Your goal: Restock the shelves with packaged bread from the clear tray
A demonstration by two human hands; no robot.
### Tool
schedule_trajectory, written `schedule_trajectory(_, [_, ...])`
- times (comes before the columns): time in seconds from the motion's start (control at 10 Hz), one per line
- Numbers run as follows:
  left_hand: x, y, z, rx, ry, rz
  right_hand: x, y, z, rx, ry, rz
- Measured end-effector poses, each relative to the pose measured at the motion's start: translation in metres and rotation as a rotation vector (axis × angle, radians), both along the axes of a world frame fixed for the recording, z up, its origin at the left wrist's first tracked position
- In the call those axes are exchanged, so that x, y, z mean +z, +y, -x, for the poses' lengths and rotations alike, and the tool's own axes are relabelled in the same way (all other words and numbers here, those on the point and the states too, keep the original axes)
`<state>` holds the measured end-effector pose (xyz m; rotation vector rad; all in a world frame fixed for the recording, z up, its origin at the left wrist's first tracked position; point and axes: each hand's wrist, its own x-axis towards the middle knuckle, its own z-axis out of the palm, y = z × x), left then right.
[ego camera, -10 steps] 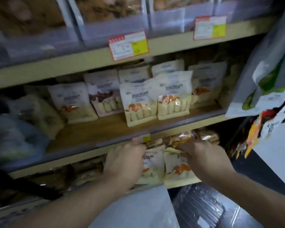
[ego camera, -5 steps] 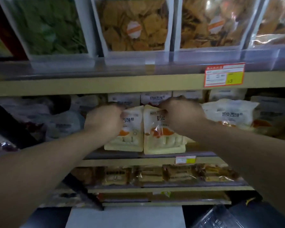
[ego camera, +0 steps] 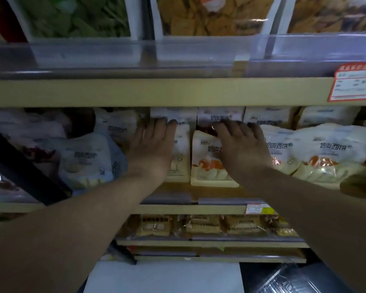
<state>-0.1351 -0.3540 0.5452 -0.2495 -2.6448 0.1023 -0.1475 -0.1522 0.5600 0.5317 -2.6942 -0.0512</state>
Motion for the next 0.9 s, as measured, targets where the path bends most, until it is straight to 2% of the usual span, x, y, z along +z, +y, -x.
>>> schedule_trajectory(0.1, [-0.020,0.001,-0.014,-0.124,0.148,0.023,-0.012,0.009,-0.014,0.168,0.172,-0.023])
schedule_trajectory(0.2, [-0.037,0.000,-0.025,-0.210,0.052,0.108,-0.034,0.018,-0.027,0.351,0.112,-0.220])
schedule_trajectory(0.3, [-0.047,-0.008,-0.018,-0.261,-0.038,0.255,-0.053,0.026,-0.022,0.335,0.075,-0.319])
schedule_trajectory(0.5, [-0.049,-0.014,0.008,-0.375,-0.015,0.413,-0.058,0.020,-0.004,0.341,0.169,-0.390])
schedule_trajectory(0.7, [-0.048,-0.020,-0.001,-0.367,-0.027,0.349,-0.062,0.015,-0.008,0.305,0.144,-0.358])
schedule_trajectory(0.9, [-0.038,0.003,-0.062,-0.194,-0.098,0.107,-0.049,0.026,-0.053,0.197,-0.035,-0.142])
